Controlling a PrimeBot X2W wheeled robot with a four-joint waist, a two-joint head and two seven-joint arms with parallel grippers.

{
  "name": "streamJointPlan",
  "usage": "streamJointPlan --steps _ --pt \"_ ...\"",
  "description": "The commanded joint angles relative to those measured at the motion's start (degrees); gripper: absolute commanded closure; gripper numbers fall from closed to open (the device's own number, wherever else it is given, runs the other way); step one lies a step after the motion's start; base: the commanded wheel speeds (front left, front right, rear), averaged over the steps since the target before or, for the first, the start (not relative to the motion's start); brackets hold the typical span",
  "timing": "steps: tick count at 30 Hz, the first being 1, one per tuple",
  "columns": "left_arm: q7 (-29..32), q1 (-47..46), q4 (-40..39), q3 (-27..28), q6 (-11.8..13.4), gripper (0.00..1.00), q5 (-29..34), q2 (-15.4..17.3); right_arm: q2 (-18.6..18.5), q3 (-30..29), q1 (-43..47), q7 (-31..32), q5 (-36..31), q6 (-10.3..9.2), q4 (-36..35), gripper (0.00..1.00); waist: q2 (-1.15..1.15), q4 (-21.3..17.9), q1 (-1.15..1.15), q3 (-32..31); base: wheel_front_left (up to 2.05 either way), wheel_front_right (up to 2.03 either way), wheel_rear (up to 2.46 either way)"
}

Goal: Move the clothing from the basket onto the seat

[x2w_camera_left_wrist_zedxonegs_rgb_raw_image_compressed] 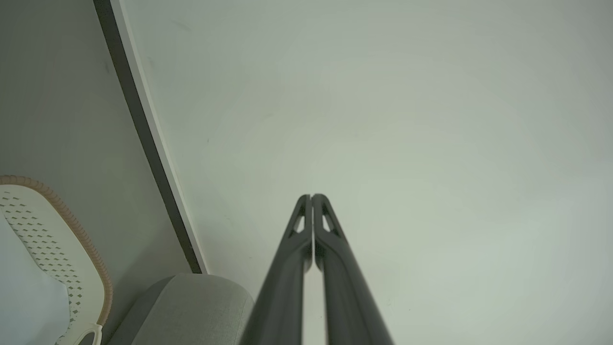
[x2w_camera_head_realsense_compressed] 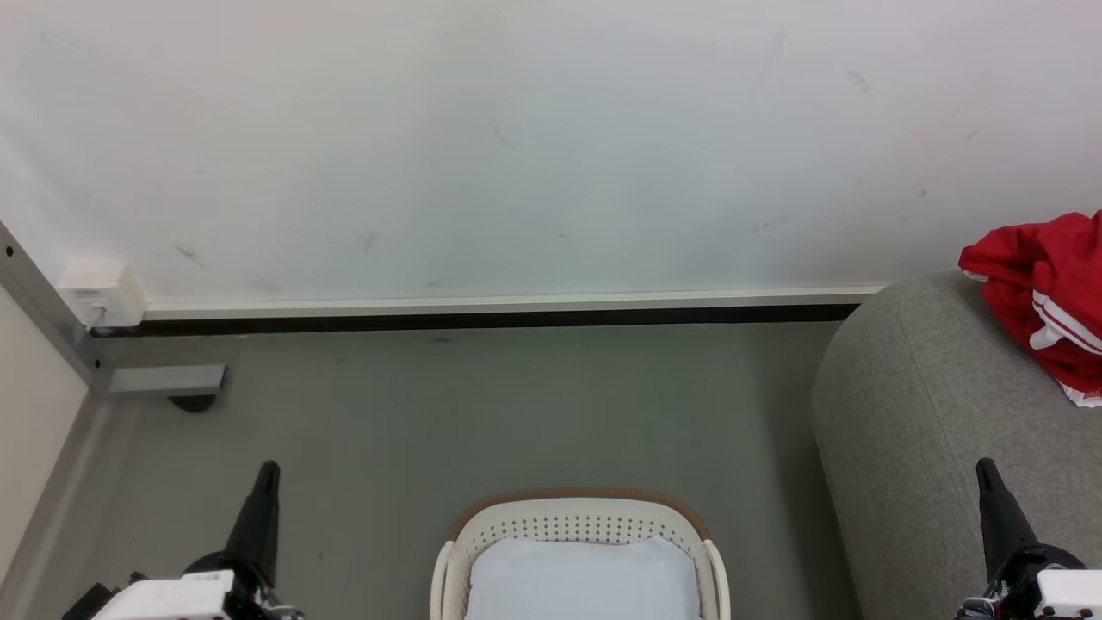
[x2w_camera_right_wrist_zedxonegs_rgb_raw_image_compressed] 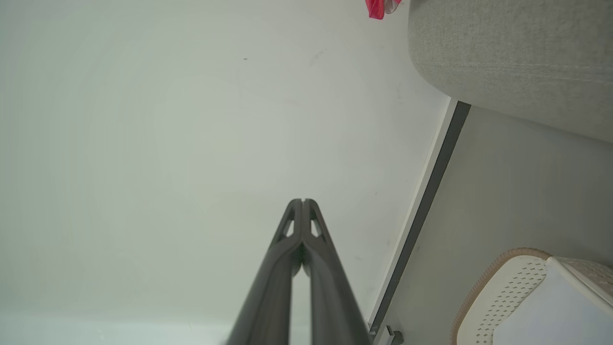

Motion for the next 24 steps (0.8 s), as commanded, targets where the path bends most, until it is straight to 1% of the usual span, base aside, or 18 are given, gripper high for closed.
streamJointPlan --steps 1,24 --pt "0.20 -0.48 -0.21 0.10 -0.06 1.00 -0.82 0.09 -0.43 -0.22 -0.71 0.18 0.09 -0.12 -0.32 1.00 0.00 0.00 0.00 0.00 0.00 0.00 0.00" --pt "0.19 -0.48 -0.22 0.09 -0.06 1.00 -0.83 0.09 -0.43 -0.22 -0.71 0.17 0.09 -0.12 -0.32 1.00 0.00 0.00 0.00 0.00 0.00 0.00 0.00"
